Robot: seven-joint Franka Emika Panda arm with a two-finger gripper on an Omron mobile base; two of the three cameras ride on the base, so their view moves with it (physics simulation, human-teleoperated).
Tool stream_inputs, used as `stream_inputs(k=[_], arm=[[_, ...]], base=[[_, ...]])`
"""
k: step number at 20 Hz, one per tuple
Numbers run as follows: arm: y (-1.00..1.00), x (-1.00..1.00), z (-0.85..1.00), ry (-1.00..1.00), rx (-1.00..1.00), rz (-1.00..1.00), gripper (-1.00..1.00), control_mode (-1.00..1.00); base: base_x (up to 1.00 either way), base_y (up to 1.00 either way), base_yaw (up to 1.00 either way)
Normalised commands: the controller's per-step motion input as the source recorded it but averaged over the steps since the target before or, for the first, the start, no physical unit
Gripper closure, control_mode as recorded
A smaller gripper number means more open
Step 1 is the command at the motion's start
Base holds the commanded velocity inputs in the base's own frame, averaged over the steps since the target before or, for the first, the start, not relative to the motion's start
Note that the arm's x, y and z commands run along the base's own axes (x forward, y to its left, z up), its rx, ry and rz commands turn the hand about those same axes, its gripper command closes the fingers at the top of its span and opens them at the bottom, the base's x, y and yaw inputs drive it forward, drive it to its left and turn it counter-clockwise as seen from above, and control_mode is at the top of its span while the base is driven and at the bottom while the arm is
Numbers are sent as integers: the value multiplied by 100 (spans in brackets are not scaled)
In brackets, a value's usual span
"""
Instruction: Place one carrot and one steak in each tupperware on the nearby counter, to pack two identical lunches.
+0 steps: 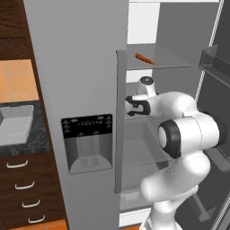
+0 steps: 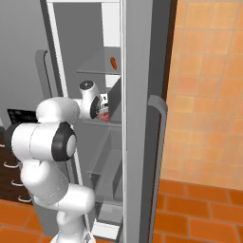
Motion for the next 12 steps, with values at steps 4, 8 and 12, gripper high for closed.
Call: stream_inputs(k=[4,8,12], arm=[[4,-67,37,0,0,0,100,-100],[1,-85,58,2,0,0,100,-100],[1,-96,64,0,0,0,100,-100]], base=[[0,0,0],[0,0,0],[0,0,0]])
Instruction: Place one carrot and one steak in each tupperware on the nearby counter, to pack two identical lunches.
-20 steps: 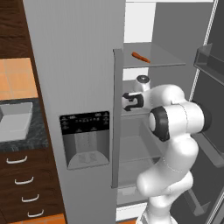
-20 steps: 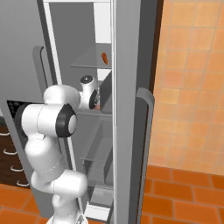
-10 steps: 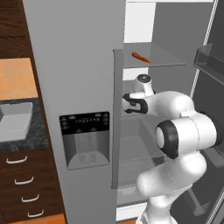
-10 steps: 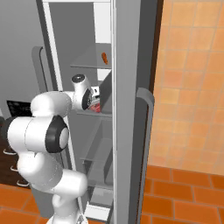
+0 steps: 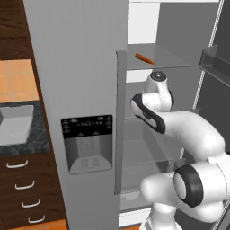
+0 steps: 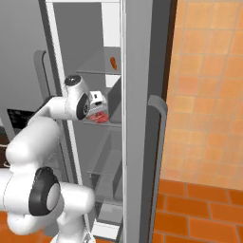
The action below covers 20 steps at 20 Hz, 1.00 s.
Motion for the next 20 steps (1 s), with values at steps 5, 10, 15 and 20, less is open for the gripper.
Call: stream_inputs(k=[5,10,15,20], arm=[[0,-72,56,-1,0,0,100,-100],[0,-78,59,-17,0,0,100,-100],[0,-76,45,-18,0,0,100,100],[0,0,0,0,0,0,100,100]], base=[[0,0,0],[0,0,0],[-17,4,0],[-60,54,0]])
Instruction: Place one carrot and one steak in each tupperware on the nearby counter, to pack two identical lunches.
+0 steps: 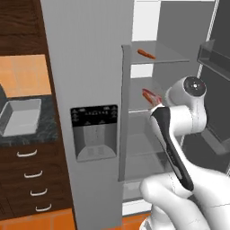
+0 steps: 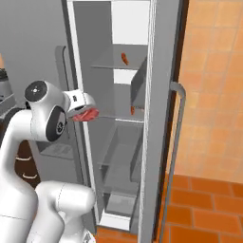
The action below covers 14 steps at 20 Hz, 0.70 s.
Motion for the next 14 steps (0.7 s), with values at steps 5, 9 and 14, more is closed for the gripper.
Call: stream_inputs(k=[5,9,14], arm=[[0,0,0,0,0,0,100,100],[0,0,0,0,0,0,100,100],[0,0,0,0,0,0,100,100]], base=[[-27,100,5],[-3,100,6],[-4,100,3]])
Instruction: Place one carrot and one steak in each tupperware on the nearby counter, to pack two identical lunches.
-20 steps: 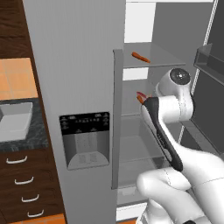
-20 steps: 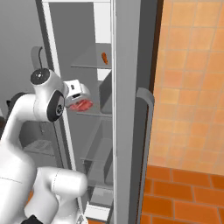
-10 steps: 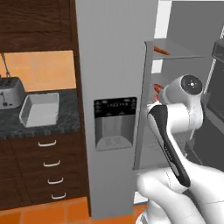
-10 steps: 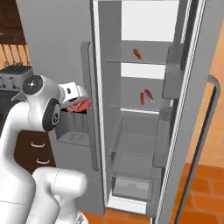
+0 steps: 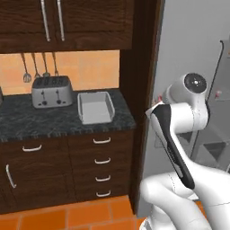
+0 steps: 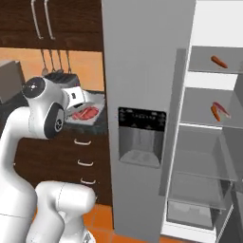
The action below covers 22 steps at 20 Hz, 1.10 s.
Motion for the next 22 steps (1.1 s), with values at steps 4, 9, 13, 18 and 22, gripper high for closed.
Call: stream_inputs(k=[4,9,13,18,22], arm=[[0,0,0,0,0,0,100,100],[0,0,0,0,0,0,100,100],[0,0,0,0,0,0,100,100],[0,0,0,0,0,0,100,100],[0,0,0,0,0,0,100,100]], base=[[17,100,1],[20,100,1],[0,100,0],[5,100,0],[15,100,0]])
